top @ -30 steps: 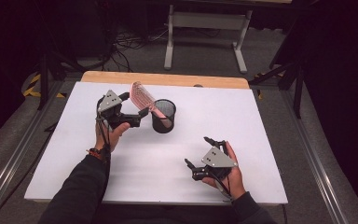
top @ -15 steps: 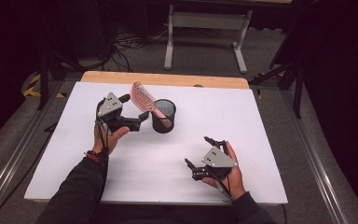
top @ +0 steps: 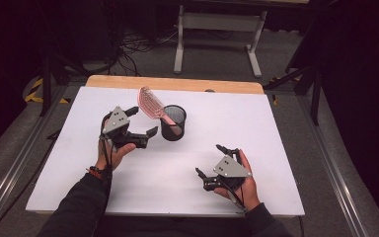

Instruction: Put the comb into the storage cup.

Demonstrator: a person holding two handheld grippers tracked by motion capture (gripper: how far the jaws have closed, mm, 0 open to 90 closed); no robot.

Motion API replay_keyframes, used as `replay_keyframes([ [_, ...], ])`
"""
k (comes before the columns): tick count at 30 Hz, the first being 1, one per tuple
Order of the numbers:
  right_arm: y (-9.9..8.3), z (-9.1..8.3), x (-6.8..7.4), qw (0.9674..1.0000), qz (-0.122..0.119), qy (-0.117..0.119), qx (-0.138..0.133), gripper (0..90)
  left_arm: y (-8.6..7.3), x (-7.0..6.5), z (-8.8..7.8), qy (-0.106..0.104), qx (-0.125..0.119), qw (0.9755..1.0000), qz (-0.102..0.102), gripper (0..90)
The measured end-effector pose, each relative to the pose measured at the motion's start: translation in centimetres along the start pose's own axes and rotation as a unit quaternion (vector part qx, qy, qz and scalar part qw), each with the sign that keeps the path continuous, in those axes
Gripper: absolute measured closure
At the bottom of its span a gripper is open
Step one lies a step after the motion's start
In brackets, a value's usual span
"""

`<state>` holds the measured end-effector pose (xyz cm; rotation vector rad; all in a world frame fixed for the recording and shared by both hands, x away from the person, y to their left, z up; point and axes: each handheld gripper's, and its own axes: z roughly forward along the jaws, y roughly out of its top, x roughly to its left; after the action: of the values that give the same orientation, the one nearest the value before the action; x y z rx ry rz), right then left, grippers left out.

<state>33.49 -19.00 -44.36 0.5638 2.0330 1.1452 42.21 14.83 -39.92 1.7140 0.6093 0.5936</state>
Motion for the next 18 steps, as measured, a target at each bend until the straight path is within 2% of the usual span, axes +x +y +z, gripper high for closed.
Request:
replay_keyframes([
  [16, 0.1, -0.2, -0.1, 1.0, -0.003, -0.004, -0.002, 5.5, -0.1, -1.6, -1.5, -0.011, -0.004, 0.9991, 0.041, 4.9],
  [18, 0.2, -0.3, -0.2, 1.0, -0.005, -0.006, -0.003, 5.5, -0.1, -1.8, -1.7, -0.005, -0.008, 0.9988, 0.048, 5.0],
])
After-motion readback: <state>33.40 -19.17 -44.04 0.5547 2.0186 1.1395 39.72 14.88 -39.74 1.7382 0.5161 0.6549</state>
